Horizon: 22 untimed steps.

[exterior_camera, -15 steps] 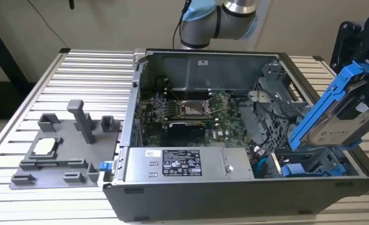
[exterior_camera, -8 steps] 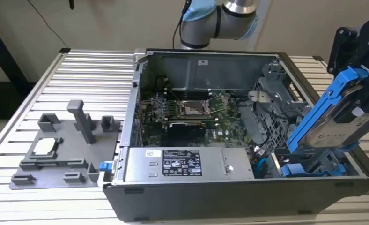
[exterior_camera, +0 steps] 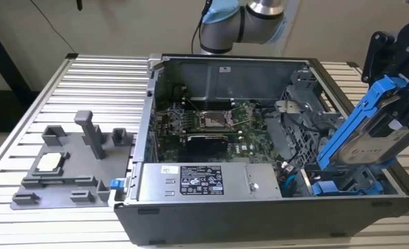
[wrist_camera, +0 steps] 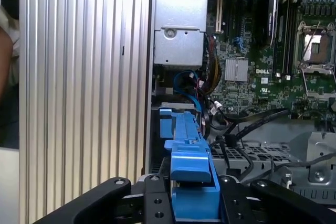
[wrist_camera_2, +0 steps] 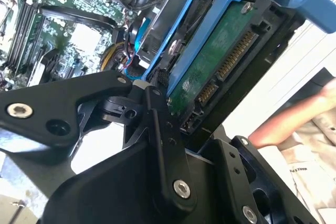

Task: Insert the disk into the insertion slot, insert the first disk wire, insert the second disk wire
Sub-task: 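Insert the disk into the insertion slot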

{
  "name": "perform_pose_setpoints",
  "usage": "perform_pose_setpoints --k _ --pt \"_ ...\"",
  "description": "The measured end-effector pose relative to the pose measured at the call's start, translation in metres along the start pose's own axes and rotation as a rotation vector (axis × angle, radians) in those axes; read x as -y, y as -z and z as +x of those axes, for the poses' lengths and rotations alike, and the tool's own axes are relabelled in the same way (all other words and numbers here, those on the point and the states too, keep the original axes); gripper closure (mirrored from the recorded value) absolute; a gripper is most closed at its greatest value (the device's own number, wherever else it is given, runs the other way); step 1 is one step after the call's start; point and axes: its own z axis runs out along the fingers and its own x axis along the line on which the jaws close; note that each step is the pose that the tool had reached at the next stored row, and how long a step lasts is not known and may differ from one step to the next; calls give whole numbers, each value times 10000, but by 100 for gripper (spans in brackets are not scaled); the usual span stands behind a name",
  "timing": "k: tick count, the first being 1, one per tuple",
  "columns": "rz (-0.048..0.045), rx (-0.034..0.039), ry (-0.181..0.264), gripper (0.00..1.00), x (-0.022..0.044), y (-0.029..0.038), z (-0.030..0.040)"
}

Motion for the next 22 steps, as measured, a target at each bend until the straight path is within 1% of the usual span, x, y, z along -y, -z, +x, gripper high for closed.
perform_pose_setpoints --k 4,10,12,13,15,16,22 --pt "0 0 0 67 0 -47 0" --pt "1 14 -1 67 0 -137 0" --pt "3 58 -1 67 0 -162 0" --pt "4 94 -1 67 0 -173 0" --pt "8 199 -1 67 0 -193 0" --pt "9 229 -1 67 0 -206 0" --pt "8 232 25 67 12 -252 0"
